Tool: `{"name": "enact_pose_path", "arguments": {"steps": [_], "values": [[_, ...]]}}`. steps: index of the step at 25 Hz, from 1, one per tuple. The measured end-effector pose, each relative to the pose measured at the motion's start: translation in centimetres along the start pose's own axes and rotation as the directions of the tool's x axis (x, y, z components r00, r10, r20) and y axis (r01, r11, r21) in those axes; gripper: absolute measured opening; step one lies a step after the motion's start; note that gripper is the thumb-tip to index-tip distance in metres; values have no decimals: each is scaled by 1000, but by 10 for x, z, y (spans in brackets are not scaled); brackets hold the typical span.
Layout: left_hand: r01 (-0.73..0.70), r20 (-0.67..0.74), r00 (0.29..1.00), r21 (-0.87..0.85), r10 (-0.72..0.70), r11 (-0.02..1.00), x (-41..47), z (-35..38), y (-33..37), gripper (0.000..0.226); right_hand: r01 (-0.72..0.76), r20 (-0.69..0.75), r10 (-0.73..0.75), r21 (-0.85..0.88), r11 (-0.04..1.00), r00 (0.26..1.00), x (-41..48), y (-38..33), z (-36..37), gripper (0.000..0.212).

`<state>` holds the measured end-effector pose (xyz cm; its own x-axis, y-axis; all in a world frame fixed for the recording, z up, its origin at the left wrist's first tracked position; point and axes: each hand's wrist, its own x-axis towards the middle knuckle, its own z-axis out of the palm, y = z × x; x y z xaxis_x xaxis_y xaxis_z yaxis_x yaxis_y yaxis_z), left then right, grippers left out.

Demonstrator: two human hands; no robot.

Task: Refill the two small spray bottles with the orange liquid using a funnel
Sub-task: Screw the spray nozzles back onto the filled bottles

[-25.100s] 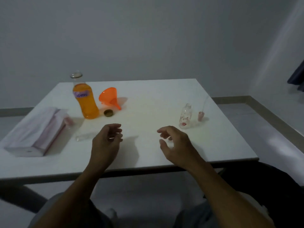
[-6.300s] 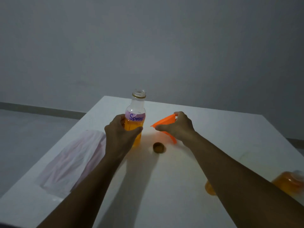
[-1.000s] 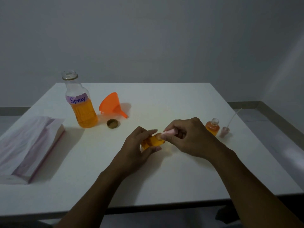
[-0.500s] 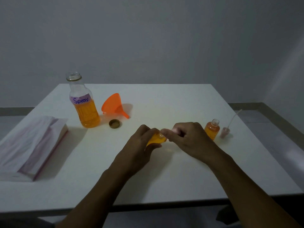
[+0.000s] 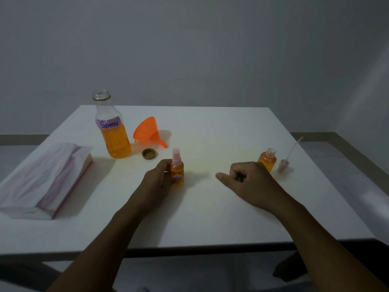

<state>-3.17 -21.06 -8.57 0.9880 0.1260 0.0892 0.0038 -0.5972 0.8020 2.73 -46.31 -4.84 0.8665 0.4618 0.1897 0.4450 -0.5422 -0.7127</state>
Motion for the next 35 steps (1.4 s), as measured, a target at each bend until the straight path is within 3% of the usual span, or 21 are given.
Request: {"name": "enact_pose_path", "arguments": {"steps": [4, 6, 9, 12, 15, 18, 21, 23, 25, 28, 31, 35], "values": [[62, 8, 998, -102, -61, 993, -5, 1, 1, 49, -58, 63, 63, -74, 996, 996, -5, 11, 1, 45], [70, -24, 997, -105, -73, 992, -8, 7, 3, 70, -79, 72, 83, -53, 995, 994, -7, 16, 0, 45], [-39, -258, 965, 27, 45, 999, -19, 16, 17, 102, -105, 71, 109, -52, 993, 991, -12, 20, -5, 45], [-315, -391, 843, 199, 370, 928, -25, 22, 30, 86, -149, 82, 156, -91, 985, 984, -19, 23, -16, 43], [-416, -260, 809, 381, 528, 825, -22, 44, 43, 56, -219, 103, 226, -75, 973, 969, -28, 30, -34, 40], [-453, -122, 841, 376, 527, 809, -12, 77, 53, 46, -351, 141, 357, -68, 934, 923, -42, 43, -54, 37], [-379, -40, 919, 180, 391, 908, 4, 105, 71, 49, -437, 163, 435, -28, 899, 885, -55, 61, -73, 27], [-291, 46, 956, 57, 289, 955, 18, 119, 80, 55, -463, 59, 463, -21, 886, 884, -56, 72, -81, 23], [-272, 114, 955, -21, 272, 962, 33, 135, 89, 61, -497, -157, 486, -36, 867, 860, -49, 86, -84, 24], [-243, 140, 953, -183, 270, 952, 48, 156, 100, 58, -510, -386, 462, -25, 860, 798, -29, 99, -77, 39], [-228, 60, 967, -224, 247, 948, 58, 166, 102, 46, -475, -435, 433, 14, 880, 789, -8, 113, -63, 46], [-284, -7, 958, -184, 288, 941, 57, 153, 93, 38, -421, -489, 382, 35, 907, 784, 5, 117, -57, 21]]}}
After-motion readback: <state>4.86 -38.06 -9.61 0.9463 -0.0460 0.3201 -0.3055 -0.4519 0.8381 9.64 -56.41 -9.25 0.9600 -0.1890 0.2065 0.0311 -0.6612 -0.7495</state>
